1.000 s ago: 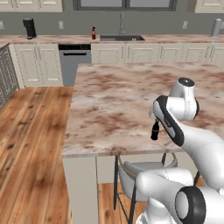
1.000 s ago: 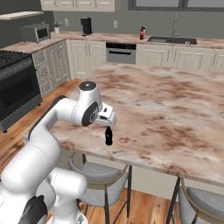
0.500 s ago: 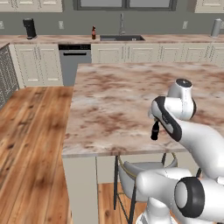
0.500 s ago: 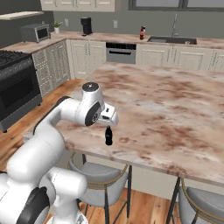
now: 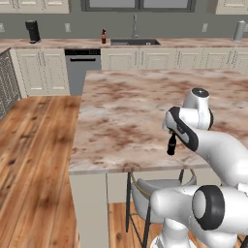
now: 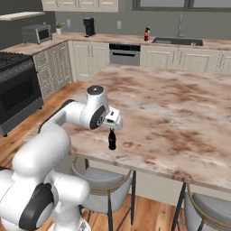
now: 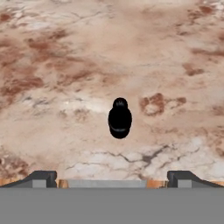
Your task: Place the large bottle from the dining counter next to the other large bottle outside the sink, and place the small bottle from the dining counter next to the other small bottle inside the sink.
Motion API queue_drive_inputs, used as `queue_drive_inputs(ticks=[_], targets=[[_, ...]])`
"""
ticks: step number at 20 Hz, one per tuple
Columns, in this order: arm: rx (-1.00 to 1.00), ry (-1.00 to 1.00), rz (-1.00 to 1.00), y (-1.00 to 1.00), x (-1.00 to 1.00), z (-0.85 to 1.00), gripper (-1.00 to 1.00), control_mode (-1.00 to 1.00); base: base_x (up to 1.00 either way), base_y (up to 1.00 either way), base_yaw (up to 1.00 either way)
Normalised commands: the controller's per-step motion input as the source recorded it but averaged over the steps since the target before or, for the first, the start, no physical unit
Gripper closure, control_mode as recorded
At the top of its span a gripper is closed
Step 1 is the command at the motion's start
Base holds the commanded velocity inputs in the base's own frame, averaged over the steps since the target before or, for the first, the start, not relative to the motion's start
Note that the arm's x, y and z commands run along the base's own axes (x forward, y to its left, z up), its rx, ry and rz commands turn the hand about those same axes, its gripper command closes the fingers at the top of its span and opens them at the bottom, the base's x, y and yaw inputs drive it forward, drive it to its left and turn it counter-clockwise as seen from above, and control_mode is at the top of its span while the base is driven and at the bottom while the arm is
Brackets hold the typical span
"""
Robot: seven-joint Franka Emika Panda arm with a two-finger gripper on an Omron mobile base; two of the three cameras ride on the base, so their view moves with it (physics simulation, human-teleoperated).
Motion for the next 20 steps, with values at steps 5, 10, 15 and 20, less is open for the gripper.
queue_drive_inputs(ticks=[5,10,15,20], targets=[[0.0,0.0,0.0,-0.03,0.15,-0.13,-1.0,-1.0,0.0,0.0,0.0],[0.0,0.01,0.0,-0.05,0.17,-0.19,-1.0,-1.0,0.0,0.0,0.0],[0.0,0.01,0.0,-0.03,0.15,-0.16,-1.0,-1.0,0.0,0.0,0.0],[0.0,0.01,0.0,-0.07,0.05,-0.06,-1.0,-1.0,0.0,0.0,0.0]])
